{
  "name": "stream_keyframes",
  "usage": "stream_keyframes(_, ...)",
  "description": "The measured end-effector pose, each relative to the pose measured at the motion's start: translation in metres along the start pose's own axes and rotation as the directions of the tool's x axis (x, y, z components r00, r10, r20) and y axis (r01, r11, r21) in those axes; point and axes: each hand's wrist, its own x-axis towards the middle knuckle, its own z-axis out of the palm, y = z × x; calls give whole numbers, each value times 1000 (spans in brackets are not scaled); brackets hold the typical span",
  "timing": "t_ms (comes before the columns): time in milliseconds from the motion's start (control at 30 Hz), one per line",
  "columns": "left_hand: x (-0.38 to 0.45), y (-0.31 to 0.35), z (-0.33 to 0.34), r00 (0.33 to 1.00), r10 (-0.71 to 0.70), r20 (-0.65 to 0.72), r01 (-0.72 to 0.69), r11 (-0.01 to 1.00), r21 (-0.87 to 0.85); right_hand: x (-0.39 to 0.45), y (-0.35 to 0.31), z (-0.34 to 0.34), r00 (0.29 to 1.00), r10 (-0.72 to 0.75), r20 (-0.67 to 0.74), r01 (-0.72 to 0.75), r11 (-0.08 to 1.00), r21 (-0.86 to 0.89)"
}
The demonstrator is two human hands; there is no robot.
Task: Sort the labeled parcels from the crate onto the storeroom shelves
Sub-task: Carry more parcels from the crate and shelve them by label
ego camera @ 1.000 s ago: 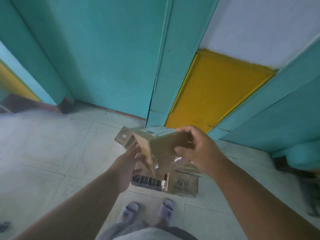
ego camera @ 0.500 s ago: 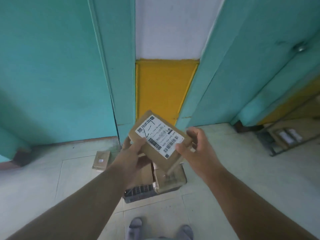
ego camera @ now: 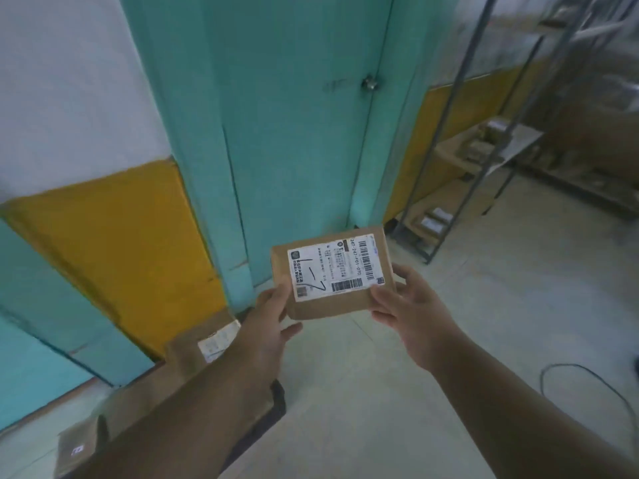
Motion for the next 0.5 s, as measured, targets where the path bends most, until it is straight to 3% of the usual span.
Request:
stream_keyframes(133, 37, -5, 82, 988, 82, 134, -102, 983, 151, 23, -27, -97, 997, -44, -56, 37, 993, -114)
stream_keyframes(267, 64, -16, 141, 934, -15, 357, -115, 933, 341, 48, -55, -170, 987, -112, -118, 77, 960, -269)
stream_keyframes(400, 99, -33, 201, 933, -102, 344, -58, 903, 425, 92, -78, -217, 980, -136, -146, 81, 941, -328)
stream_keyframes(500, 137, -41, 251, 897, -154, 415, -101, 843, 529, 133, -88, -253, 973, -144, -178, 64, 918, -391)
